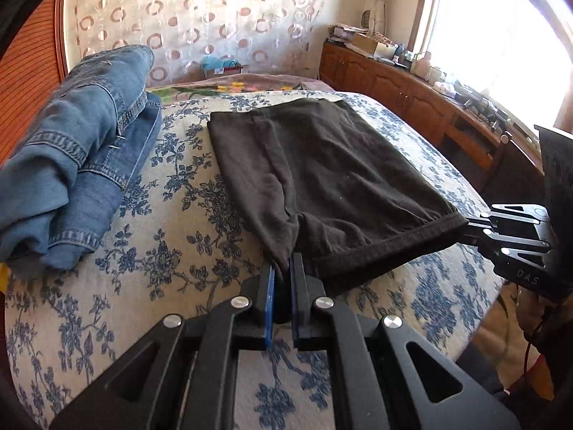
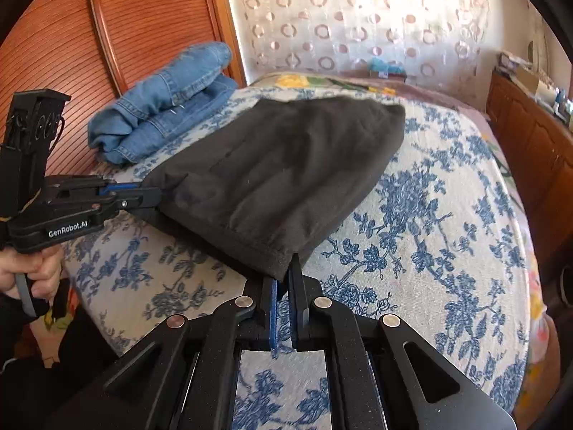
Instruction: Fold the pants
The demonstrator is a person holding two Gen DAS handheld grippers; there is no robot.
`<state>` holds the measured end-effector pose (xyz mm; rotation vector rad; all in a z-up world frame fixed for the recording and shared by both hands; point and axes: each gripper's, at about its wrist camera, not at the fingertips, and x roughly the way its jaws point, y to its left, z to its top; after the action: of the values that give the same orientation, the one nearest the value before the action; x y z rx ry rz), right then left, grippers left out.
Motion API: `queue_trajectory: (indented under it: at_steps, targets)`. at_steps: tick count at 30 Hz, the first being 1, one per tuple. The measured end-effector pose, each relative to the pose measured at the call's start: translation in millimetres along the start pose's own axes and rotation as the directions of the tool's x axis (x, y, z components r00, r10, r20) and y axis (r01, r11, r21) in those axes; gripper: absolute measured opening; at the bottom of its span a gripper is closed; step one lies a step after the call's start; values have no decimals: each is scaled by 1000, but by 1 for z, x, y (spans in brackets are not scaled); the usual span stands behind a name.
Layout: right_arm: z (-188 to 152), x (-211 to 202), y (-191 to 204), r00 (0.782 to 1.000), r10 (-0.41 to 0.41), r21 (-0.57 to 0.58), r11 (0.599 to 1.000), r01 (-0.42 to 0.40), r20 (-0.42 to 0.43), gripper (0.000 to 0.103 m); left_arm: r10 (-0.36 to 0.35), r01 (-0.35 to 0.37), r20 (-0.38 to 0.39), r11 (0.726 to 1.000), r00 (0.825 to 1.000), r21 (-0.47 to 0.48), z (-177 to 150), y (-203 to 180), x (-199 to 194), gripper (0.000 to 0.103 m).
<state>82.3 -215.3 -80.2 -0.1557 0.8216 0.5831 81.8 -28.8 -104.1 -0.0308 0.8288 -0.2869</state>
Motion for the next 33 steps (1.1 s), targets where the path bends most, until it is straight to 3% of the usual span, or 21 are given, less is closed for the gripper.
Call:
queue_trajectory:
  at_steps: [5,25,28,33]
  targets:
    - [-6,-8,1,1000,13,10,1000,-13,1,2,-32,32,-4,999,999,-17,-11,1,-15,3]
    - [-35,-11,1,1000,21,65,998,-21,-8,6,-8,8,-12,1000,1000,12,-35,-8,-17,4]
    - [-38,-16,0,1000,28,70,997,-28,-11,7,-4,4,-23,1000,1000,2,-36,-6,-16,8]
    - [-40,-30,-3,1000,13,67,998,-13,7,10,-6,6,-21,1000,1000,-18,-35,-1,-20,26]
